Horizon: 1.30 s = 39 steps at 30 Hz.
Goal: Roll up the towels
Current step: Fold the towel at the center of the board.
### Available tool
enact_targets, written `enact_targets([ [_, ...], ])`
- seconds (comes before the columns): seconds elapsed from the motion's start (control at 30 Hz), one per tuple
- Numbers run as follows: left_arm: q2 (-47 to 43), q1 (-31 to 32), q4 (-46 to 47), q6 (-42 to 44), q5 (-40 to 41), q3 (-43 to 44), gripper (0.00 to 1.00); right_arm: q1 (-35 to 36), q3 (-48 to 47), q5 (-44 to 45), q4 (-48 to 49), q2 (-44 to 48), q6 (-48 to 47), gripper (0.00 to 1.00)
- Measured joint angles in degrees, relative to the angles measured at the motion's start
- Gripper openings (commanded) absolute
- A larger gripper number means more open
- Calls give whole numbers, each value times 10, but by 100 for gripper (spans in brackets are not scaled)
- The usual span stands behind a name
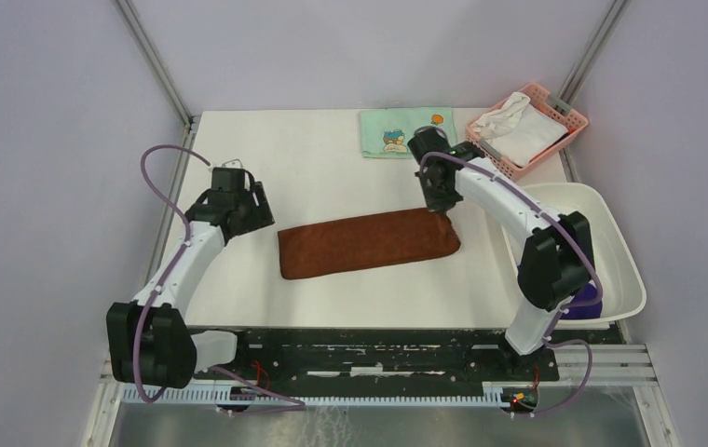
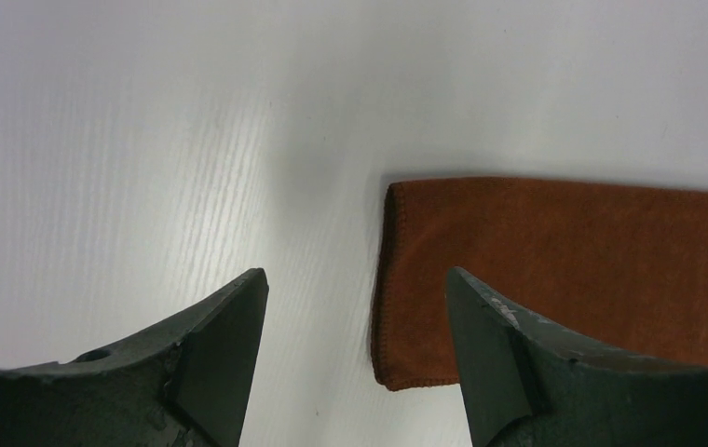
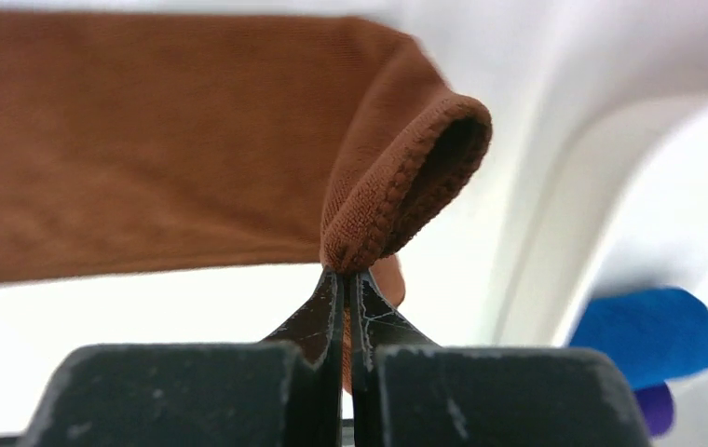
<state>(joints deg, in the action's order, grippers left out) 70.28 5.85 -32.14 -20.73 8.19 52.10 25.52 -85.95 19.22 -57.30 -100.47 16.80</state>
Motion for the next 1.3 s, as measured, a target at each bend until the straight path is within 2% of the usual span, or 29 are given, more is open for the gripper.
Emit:
enact_targets([
  [0.33, 49, 0, 4, -59, -83, -58, 72, 149, -103, -146, 22, -25, 38, 1],
  [0.7, 87, 0, 45, -99, -141, -103, 57, 261, -241, -217, 46, -161, 61, 1],
  [0.97, 105, 0, 63, -112, -151, -113, 42, 285, -257, -239, 74, -212, 70, 1],
  [1.3, 111, 0, 70, -118, -159, -118, 38, 284, -257, -259, 134, -214, 81, 1],
])
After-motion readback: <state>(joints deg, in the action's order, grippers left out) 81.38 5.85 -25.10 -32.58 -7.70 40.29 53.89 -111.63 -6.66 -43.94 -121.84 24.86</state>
